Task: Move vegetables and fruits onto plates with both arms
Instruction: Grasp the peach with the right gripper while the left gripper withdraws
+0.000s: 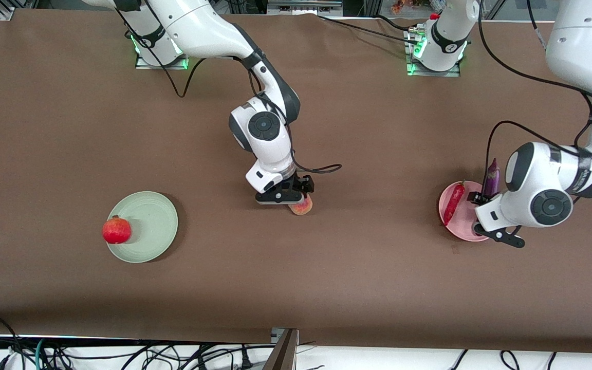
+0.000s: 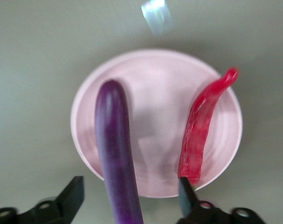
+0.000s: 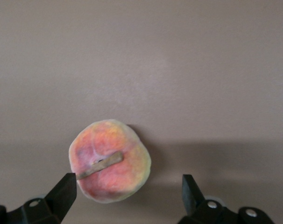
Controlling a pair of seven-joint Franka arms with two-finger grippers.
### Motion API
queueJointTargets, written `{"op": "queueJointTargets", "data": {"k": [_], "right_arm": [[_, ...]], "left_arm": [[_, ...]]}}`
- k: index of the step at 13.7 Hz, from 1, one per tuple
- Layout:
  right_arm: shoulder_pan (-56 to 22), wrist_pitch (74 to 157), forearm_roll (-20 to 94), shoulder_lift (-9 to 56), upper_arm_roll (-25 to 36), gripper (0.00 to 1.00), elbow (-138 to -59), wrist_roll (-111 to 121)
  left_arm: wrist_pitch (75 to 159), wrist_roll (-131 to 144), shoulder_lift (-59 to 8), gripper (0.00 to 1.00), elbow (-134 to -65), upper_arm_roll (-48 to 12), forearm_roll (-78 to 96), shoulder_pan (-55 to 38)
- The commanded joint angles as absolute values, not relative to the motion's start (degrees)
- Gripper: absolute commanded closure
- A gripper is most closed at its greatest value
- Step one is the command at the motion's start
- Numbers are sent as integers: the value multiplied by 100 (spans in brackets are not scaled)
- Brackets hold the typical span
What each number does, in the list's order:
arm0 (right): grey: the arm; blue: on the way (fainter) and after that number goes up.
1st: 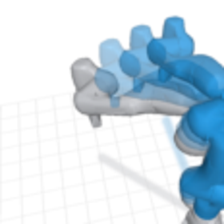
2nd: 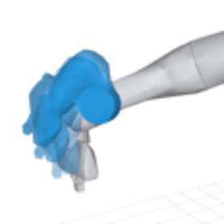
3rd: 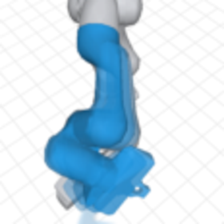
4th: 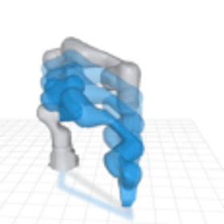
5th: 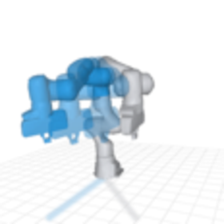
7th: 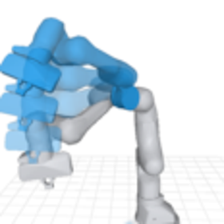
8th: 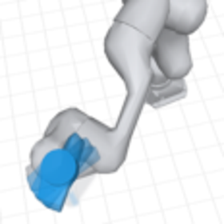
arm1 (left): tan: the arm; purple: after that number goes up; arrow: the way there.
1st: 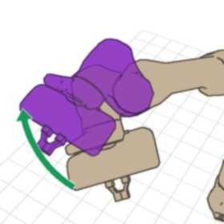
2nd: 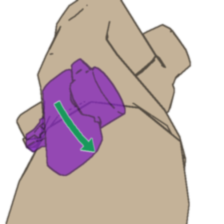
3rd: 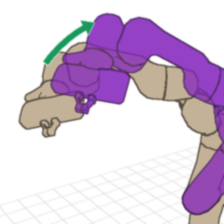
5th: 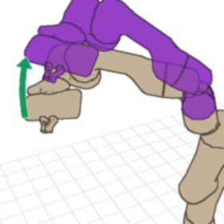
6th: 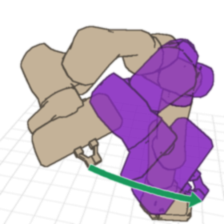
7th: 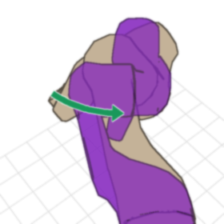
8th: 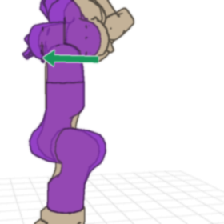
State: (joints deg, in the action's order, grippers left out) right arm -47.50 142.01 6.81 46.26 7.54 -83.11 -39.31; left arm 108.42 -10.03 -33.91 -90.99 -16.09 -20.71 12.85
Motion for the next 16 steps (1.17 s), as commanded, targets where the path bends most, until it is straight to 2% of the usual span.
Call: {"op": "queueJointTargets", "data": {"k": [1, 4, 6, 7, 8, 10, 12, 14, 16], "right_arm": [[-4930, 14308, 677, 4728, 809, 0, -8174, -3999], [-5062, 14755, 633, 4947, 826, 0, -8165, -3990], [-5071, 14967, 580, 5062, 852, 0, -8165, -3964], [-5063, 15063, 476, 5097, 861, 0, -8165, -3955], [-5045, 15143, 414, 5098, 861, 0, -8165, -3946], [-5036, 15196, 404, 5124, 870, 0, -8165, -3938], [-5001, 15240, 404, 5133, 879, 0, -8165, -3946], [-4983, 15433, 404, 5176, 888, 0, -8165, -3938], [-4983, 15539, 404, 5221, 949, 0, -8165, -3938]], "left_arm": [[10241, -1072, -2726, 0, -8773, -1749, -2074, 1274], [9223, -1038, -2339, 0, -7922, -1924, -1926, 1274], [8695, -889, -2189, 0, -7184, -1907, -1208, 1283], [8475, -696, -2171, 0, -6989, -1881, -943, 1301], [8516, -303, -1927, 0, -7074, -1794, -836, 1249], [8848, 594, -1347, 0, -7591, -1086, -607, 610], [9611, 536, -523, 0, -8756, -495, -361, 91], [10299, 536, 296, 0, -9900, -308, -211, 26], [10153, 545, 404, 0, -10099, -308, -211, -35]]}}
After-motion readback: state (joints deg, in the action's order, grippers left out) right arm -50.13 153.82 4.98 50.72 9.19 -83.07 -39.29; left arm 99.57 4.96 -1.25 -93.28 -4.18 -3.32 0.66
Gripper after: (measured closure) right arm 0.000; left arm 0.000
